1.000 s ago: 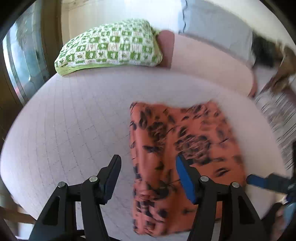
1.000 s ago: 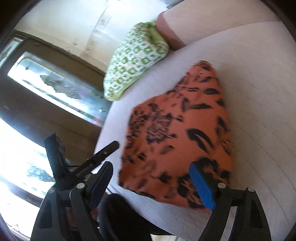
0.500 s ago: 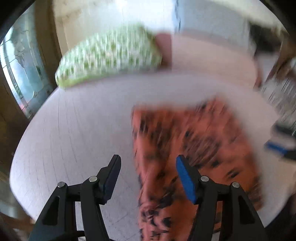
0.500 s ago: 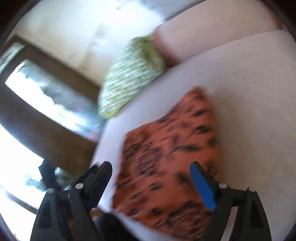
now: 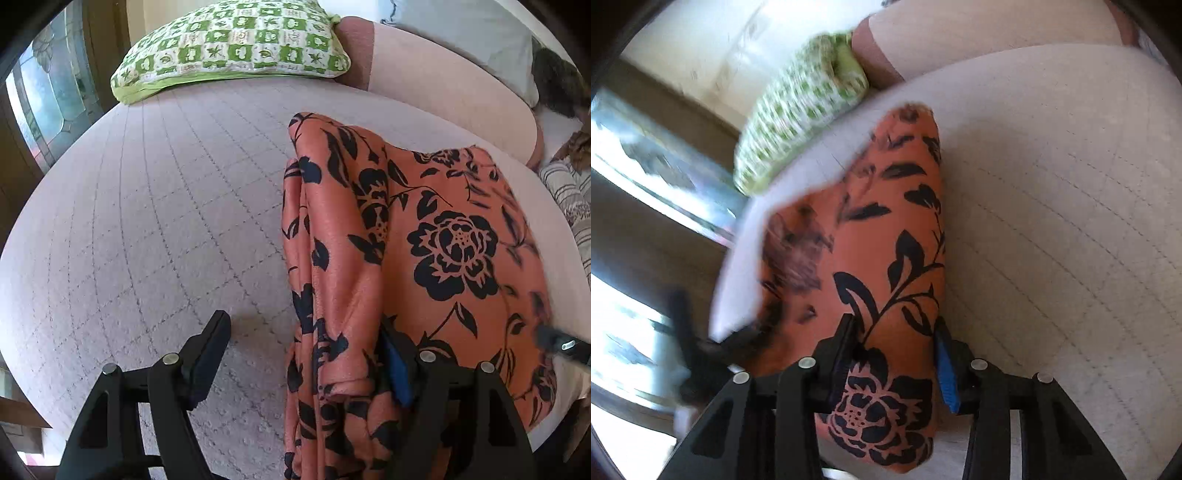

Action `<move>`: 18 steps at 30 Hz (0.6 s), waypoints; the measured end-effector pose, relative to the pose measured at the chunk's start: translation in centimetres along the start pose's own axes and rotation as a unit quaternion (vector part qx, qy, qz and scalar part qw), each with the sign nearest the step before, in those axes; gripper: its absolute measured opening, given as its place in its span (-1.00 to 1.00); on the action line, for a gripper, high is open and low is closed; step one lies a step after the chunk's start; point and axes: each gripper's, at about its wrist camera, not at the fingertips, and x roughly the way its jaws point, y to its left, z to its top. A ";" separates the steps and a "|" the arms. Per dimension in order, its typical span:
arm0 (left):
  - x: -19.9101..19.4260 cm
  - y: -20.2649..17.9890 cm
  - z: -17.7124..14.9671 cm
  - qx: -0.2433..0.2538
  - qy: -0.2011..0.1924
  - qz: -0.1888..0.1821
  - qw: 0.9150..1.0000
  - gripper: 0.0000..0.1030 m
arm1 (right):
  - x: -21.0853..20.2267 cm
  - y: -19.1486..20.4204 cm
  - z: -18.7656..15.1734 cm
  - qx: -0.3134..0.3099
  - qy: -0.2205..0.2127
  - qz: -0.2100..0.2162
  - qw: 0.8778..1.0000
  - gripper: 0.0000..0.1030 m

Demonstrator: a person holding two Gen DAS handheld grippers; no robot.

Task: Fold small clothes

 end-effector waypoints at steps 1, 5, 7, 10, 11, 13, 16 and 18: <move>0.0 -0.1 0.1 0.003 0.000 0.003 1.000 0.50 | 0.9 -0.8 -0.3 0.005 0.011 -0.006 1.000 0.04; 0.4 -0.1 0.3 0.001 0.002 0.000 1.000 0.55 | -0.2 -3.4 0.7 0.117 0.000 0.052 0.992 0.44; 0.2 -0.2 0.4 0.002 0.000 0.004 1.000 0.56 | -2.1 -3.0 2.1 0.102 -0.046 0.053 0.992 0.72; 0.3 -0.2 0.2 -0.001 -0.002 0.004 1.000 0.57 | -1.7 -3.5 4.4 0.117 -0.056 0.047 0.990 0.96; 0.0 -0.3 0.1 -0.003 -0.003 0.001 1.000 0.57 | -0.4 -3.7 4.9 0.127 -0.043 0.047 0.990 0.96; 0.0 -0.2 -0.2 -0.003 -0.006 -0.003 1.000 0.58 | 2.8 -5.0 5.0 0.147 0.015 0.075 0.986 0.27; 0.5 0.2 -0.6 -0.007 -0.014 -0.002 1.000 0.66 | 1.9 -2.2 4.0 0.058 -0.004 0.052 0.997 -0.16; 0.6 0.2 -0.5 -0.009 -0.010 -0.002 1.000 0.67 | 1.0 0.8 3.1 -0.029 -0.028 -0.013 0.999 -0.20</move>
